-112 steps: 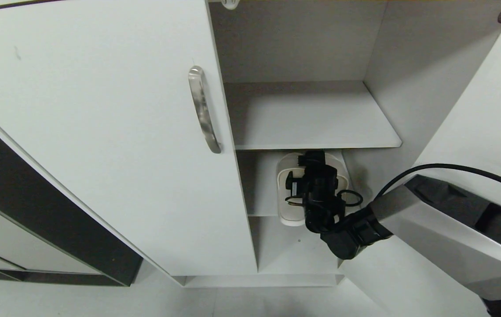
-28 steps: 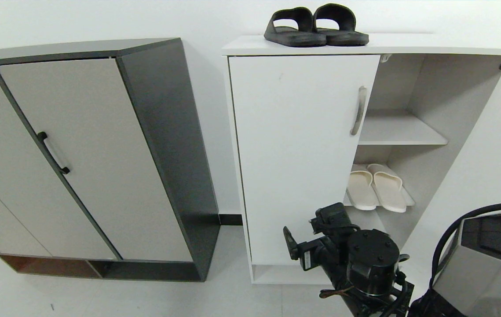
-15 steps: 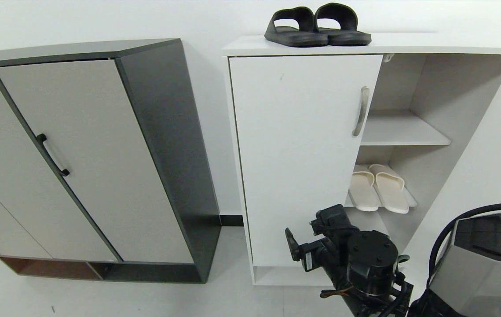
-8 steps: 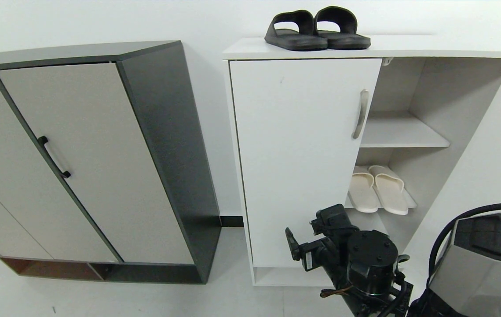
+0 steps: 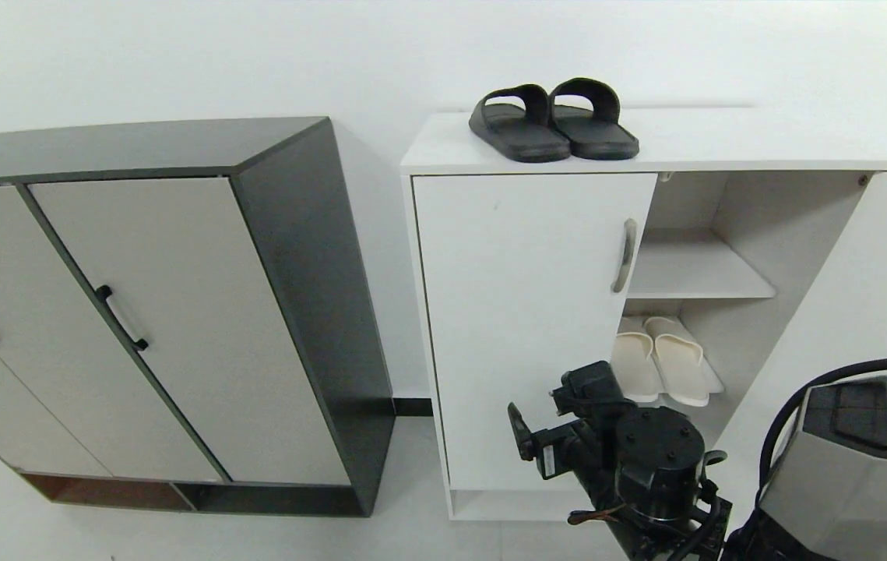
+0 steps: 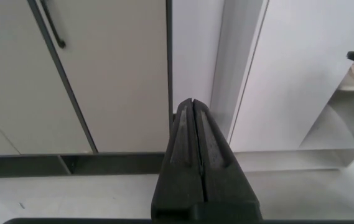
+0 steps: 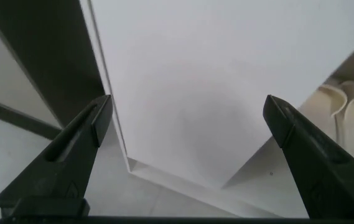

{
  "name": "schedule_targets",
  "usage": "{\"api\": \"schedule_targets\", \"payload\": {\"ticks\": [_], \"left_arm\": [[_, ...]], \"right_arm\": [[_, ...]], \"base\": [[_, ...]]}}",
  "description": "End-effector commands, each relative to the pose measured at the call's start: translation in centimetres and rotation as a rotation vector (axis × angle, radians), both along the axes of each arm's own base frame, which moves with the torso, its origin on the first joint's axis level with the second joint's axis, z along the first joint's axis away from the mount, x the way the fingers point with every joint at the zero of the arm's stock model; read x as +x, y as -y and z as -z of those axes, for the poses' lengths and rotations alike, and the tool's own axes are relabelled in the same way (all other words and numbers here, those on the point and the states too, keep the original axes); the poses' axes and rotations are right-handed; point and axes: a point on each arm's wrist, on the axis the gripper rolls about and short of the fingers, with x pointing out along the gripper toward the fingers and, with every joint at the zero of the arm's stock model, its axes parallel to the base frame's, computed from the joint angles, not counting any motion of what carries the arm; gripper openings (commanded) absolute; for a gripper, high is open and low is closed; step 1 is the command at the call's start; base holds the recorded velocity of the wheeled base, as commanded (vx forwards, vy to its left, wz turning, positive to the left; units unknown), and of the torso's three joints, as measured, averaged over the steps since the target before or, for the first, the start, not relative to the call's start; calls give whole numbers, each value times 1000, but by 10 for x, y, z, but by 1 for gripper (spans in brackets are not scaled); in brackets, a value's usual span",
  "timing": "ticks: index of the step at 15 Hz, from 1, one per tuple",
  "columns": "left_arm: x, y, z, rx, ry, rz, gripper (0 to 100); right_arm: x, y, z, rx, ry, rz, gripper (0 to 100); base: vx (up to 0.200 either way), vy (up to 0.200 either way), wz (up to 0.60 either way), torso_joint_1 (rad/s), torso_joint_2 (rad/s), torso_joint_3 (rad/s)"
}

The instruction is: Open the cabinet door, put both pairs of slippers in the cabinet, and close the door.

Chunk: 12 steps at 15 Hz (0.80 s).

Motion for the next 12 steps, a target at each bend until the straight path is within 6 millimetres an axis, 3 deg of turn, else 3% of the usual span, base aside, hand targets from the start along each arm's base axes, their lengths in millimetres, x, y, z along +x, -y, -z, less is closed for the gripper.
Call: {"api": "schedule_targets", "payload": {"ticks": [1,12], "left_arm": [[0,0,0,-1,0,0,0],[0,0,0,-1,0,0,0]], "right_arm": [[1,0,3,-4,-4,1,100],[2,-1,4,-6,-5,1,100]], "base": [[0,0,0,124,-461,-344],[0,0,0,163,-484,-319]]}}
